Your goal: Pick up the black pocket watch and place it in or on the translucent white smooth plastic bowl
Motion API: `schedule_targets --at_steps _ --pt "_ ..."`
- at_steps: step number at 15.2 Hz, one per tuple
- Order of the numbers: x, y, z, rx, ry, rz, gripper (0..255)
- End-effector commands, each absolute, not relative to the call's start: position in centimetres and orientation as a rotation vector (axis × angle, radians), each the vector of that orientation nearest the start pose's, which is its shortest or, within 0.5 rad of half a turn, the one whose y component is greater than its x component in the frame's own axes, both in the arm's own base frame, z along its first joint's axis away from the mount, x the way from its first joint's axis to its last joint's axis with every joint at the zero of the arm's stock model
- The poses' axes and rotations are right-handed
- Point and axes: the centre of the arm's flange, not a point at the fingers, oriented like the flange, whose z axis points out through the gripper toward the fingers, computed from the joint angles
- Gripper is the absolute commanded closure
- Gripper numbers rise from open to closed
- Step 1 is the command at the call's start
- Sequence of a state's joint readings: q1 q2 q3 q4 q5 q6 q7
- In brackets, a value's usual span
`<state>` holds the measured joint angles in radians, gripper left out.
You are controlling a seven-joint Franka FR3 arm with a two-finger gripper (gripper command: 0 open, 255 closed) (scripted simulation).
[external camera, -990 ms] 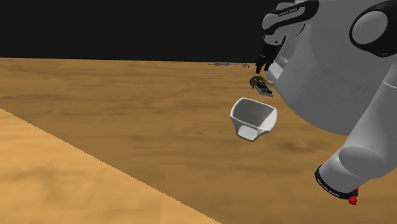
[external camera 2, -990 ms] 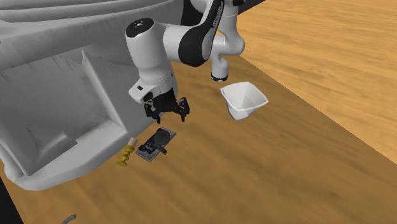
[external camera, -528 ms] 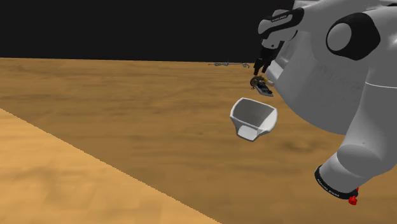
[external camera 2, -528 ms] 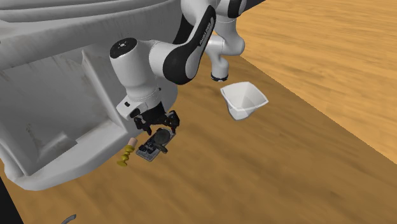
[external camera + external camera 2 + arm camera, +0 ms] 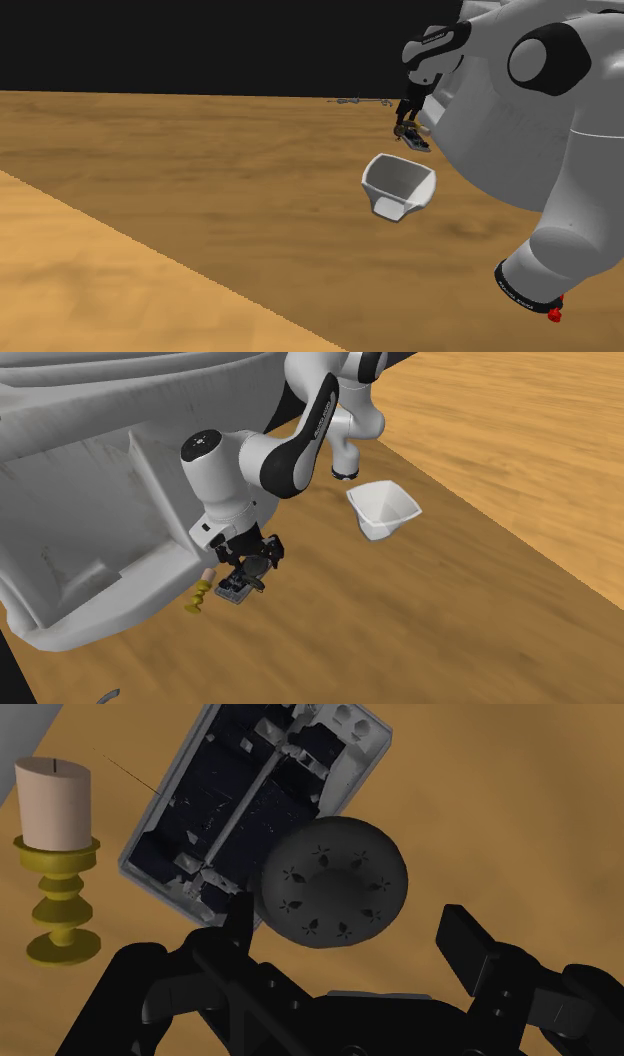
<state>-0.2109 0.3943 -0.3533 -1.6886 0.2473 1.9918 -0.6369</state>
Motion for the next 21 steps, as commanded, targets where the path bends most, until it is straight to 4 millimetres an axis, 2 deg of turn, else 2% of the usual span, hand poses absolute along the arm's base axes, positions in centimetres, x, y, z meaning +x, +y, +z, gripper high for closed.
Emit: schedule_targets --at_steps 1,4,5,14,21 --pt "56.9 -31.6 37.6 -3.034 0.023 0.002 0" --pt "56.9 -31.6 37.6 -3.034 0.023 0.002 0" --pt "56.9 -31.6 37.6 -3.034 0.023 0.002 255" --pt "56.9 -31.6 37.6 -3.034 0.023 0.002 255" --pt "56.9 -31.6 41.3 -3.034 0.023 0.002 255"
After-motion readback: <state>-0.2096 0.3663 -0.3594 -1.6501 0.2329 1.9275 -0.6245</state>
